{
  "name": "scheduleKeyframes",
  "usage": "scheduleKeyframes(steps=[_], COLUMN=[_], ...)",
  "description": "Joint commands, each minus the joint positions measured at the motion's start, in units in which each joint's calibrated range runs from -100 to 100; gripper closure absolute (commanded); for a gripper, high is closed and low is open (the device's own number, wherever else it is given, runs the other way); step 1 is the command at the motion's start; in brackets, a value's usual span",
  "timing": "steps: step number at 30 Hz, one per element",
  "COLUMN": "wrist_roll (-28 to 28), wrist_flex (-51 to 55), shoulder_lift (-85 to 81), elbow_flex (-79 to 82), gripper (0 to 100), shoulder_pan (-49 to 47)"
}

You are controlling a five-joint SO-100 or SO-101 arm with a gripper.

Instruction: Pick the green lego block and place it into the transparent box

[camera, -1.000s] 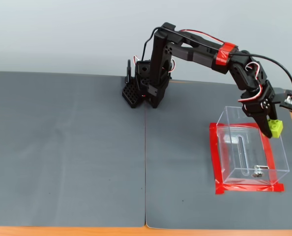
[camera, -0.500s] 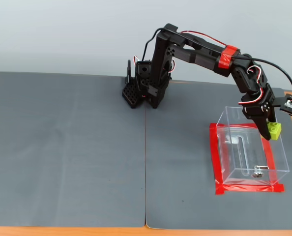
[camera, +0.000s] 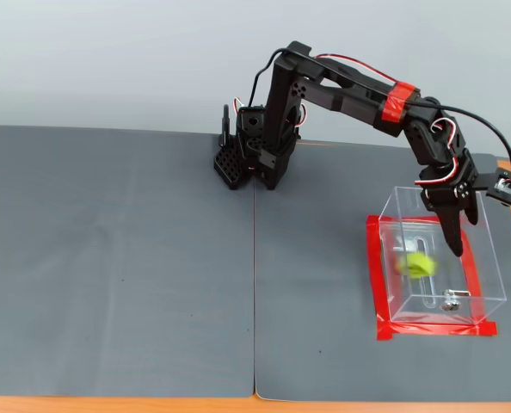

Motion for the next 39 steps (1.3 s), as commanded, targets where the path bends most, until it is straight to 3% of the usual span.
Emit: scheduleKeyframes(steps=[1, 6, 14, 39], wrist_roll=[-0.02, -0.02, 0.03, 0.03], wrist_flex=[0.04, 0.04, -0.04, -0.04], shoulder_lift=[-0.72, -1.23, -1.48, -13.44], elbow_flex=[-0.81, -0.9, -1.53, -1.17], gripper=[70, 71, 94, 95], shoulder_pan=[0.01, 0.16, 1.88, 19.34])
